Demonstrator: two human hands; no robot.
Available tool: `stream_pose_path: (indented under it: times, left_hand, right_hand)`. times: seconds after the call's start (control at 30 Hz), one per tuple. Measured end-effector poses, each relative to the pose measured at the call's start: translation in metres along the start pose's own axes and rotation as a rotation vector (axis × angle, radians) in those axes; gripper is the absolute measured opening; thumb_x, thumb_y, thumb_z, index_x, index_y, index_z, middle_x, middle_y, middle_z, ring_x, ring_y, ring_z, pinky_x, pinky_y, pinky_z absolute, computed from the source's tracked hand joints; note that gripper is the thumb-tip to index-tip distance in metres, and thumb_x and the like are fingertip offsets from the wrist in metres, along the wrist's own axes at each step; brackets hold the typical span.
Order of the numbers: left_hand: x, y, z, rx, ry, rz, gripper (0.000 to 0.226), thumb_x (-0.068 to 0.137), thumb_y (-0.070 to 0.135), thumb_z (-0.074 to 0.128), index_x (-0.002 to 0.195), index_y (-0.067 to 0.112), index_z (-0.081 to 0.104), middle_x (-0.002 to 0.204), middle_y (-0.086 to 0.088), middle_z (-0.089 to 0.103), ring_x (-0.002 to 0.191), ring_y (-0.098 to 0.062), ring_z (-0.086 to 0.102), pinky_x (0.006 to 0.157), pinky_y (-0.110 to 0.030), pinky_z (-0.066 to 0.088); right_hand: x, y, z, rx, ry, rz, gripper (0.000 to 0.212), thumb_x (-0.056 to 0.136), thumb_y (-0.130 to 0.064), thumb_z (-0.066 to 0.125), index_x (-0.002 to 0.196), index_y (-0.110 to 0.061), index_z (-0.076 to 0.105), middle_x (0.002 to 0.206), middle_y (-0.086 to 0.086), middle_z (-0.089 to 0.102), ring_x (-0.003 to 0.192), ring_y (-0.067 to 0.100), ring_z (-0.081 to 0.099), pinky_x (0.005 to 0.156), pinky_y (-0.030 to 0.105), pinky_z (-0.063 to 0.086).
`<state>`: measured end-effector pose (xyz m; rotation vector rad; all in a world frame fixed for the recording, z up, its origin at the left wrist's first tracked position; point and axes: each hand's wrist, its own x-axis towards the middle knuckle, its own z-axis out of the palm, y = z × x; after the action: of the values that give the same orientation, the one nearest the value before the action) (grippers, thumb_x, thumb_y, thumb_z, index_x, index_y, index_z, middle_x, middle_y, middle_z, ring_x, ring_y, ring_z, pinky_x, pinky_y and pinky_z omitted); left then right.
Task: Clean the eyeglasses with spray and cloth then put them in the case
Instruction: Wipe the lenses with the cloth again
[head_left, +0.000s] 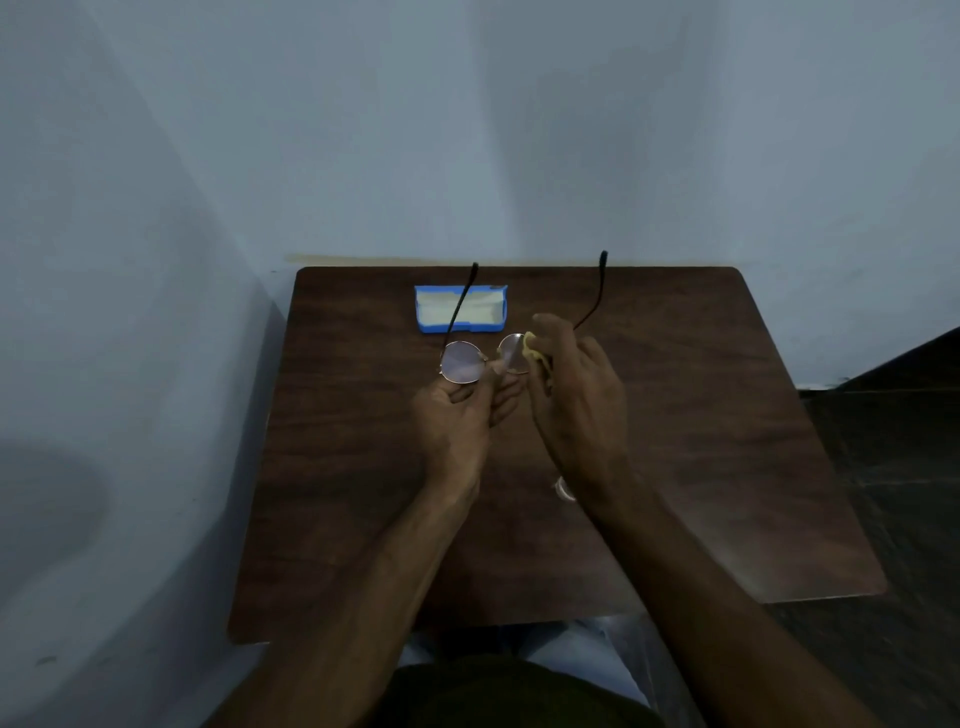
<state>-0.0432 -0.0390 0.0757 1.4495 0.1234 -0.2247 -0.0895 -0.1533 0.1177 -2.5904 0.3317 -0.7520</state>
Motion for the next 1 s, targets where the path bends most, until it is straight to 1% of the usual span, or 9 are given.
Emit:
stream_pose_path:
  times: [0.2,0.37,0.5,0.6,0.67,0.77,0.83,0.93,1.0]
  left_hand:
    - [0.002,0.006,-0.004,-0.013,0.089,0.039,0.007,0.093,0.021,0.081,0.093,0.014,0.082,0.089,-0.006,0.082,0.089,-0.025,0.08,0.086,-0.057,0.063]
    - [0.001,0.003,-0.002,0.048,0.084,0.119,0.011,0.097,0.021,0.077,0.088,0.016,0.081,0.083,-0.001,0.081,0.083,-0.023,0.08,0.08,-0.057,0.063]
    - [0.006,0.002,-0.003,0.023,0.074,0.104,0.011,0.097,0.026,0.076,0.091,0.019,0.082,0.086,-0.004,0.082,0.086,-0.028,0.08,0.082,-0.061,0.063]
    - [0.004,0.001,-0.005,0.087,0.052,0.126,0.016,0.096,0.03,0.074,0.08,0.029,0.079,0.08,0.006,0.08,0.082,-0.023,0.079,0.08,-0.058,0.063]
    - [0.001,0.0,-0.003,0.109,0.029,0.119,0.016,0.094,0.036,0.074,0.085,0.024,0.08,0.081,0.004,0.081,0.081,-0.024,0.079,0.078,-0.059,0.063]
    - [0.0,0.002,-0.001,0.047,0.025,0.084,0.008,0.097,0.024,0.075,0.092,0.022,0.081,0.087,-0.001,0.082,0.086,-0.025,0.08,0.082,-0.059,0.064]
    - [-0.001,0.006,-0.002,0.039,0.049,0.074,0.015,0.098,0.016,0.075,0.088,0.026,0.079,0.084,0.002,0.082,0.085,-0.021,0.08,0.082,-0.056,0.065]
    - [-0.005,0.008,0.0,0.113,0.051,0.101,0.025,0.099,0.015,0.072,0.084,0.034,0.076,0.078,0.015,0.079,0.081,-0.01,0.078,0.082,-0.049,0.065]
    - [-0.006,0.007,0.002,0.117,0.039,0.102,0.026,0.099,0.015,0.072,0.084,0.036,0.077,0.081,0.015,0.08,0.083,-0.011,0.079,0.082,-0.049,0.065]
  right_hand:
    - [-0.009,-0.01,0.002,0.03,-0.108,-0.097,0.041,0.098,-0.019,0.067,0.137,-0.011,0.058,0.112,0.006,0.07,0.095,0.022,0.061,0.068,0.039,0.054]
    - [0.011,-0.006,0.006,-0.015,-0.086,-0.016,0.055,0.092,-0.015,0.069,0.144,-0.012,0.051,0.114,0.009,0.071,0.099,0.027,0.062,0.066,0.041,0.057]
    - [-0.005,-0.018,0.003,0.023,-0.157,-0.102,0.049,0.095,-0.017,0.068,0.141,-0.015,0.055,0.112,0.004,0.07,0.097,0.024,0.061,0.066,0.04,0.055]
    - [-0.002,-0.007,0.003,-0.042,-0.126,-0.039,0.05,0.095,-0.017,0.069,0.143,-0.014,0.055,0.107,0.007,0.07,0.094,0.025,0.06,0.064,0.035,0.051]
    - [0.009,-0.002,0.007,-0.043,-0.089,0.002,0.05,0.094,-0.015,0.068,0.142,-0.011,0.055,0.106,0.01,0.07,0.094,0.027,0.062,0.064,0.037,0.054]
    - [0.005,-0.009,0.007,0.026,-0.15,-0.048,0.047,0.098,-0.021,0.067,0.142,-0.016,0.053,0.113,0.006,0.069,0.098,0.022,0.062,0.069,0.04,0.057]
    - [-0.005,-0.009,0.004,0.027,-0.181,-0.104,0.044,0.097,-0.021,0.068,0.139,-0.015,0.055,0.113,0.006,0.069,0.097,0.021,0.062,0.069,0.039,0.056]
    - [0.003,0.002,0.004,-0.054,-0.123,-0.044,0.055,0.092,-0.015,0.072,0.143,-0.01,0.053,0.106,0.011,0.07,0.091,0.025,0.063,0.063,0.035,0.052]
    - [0.011,0.001,0.007,-0.03,-0.112,-0.006,0.057,0.092,-0.014,0.072,0.146,-0.01,0.052,0.109,0.012,0.071,0.094,0.026,0.064,0.066,0.036,0.052]
